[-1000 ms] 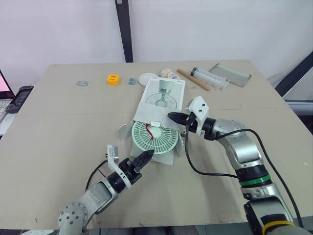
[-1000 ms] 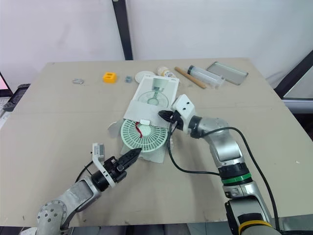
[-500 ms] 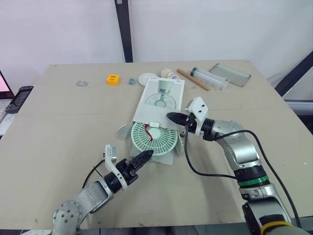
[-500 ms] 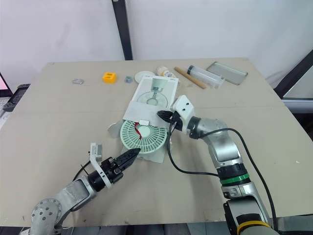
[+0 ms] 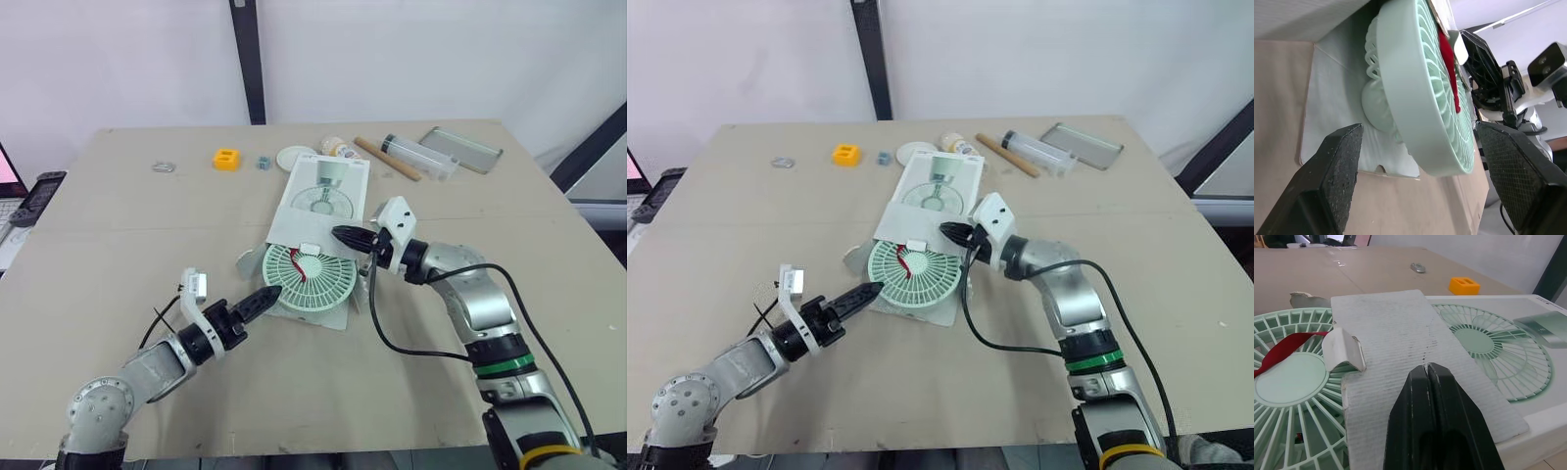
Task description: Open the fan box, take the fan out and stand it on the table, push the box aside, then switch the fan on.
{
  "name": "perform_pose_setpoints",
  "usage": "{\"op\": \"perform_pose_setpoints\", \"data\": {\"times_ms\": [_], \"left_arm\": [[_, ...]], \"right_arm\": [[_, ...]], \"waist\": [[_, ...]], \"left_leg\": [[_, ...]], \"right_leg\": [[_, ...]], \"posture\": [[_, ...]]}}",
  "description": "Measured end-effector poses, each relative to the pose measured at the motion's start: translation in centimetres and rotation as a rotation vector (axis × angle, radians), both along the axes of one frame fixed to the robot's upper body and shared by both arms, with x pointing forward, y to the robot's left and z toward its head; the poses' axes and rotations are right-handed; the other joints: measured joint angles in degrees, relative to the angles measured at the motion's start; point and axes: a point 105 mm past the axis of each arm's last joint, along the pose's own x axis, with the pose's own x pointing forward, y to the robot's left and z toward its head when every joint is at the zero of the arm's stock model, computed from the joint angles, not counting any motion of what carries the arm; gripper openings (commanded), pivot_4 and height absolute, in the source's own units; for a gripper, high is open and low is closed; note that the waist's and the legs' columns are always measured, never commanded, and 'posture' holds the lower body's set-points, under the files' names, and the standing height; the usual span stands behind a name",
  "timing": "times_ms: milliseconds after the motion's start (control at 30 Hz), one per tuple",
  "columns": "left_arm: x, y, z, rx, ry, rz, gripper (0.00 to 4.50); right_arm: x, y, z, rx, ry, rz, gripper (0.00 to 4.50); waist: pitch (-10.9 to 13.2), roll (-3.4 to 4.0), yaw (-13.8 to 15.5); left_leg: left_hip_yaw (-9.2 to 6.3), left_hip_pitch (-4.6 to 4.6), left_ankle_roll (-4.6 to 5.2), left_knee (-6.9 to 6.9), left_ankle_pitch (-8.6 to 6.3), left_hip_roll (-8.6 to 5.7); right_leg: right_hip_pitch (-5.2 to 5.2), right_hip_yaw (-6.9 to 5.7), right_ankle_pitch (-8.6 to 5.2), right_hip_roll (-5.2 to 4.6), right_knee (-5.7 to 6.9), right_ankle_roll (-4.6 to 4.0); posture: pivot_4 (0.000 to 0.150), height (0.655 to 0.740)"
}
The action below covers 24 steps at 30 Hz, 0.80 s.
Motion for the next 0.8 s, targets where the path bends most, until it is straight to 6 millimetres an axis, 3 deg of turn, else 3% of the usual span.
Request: {"op": "perform_pose_setpoints", "data": {"times_ms": [500, 800], "left_arm": [[1.7, -1.7, -0.5, -0.095, 0.047, -0.038, 3.93], [1.3, -2.3, 0.0, -0.209, 0.075, -0.126, 3.93]], "right_arm": [[-0.1, -0.2, 0.0, 0.001, -0.003, -0.018, 0.0], [-0.1, -0.2, 0.0, -0.001, 0.0, -0.022, 0.0]], "waist": [[0.0, 0.0, 0.0], [0.0, 0.0, 0.0]], "left_leg": [[0.0, 0.0, -0.01, 0.01, 0.0, 0.0], [-0.01, 0.0, -0.01, 0.02, 0.0, -0.01]], "right_leg": [[0.0, 0.0, 0.0, 0.0, 0.01, 0.0], [0.0, -0.01, 0.0, -0.01, 0.01, 0.0]], "posture": [[0.15, 0.74], [0.15, 0.74]]}}
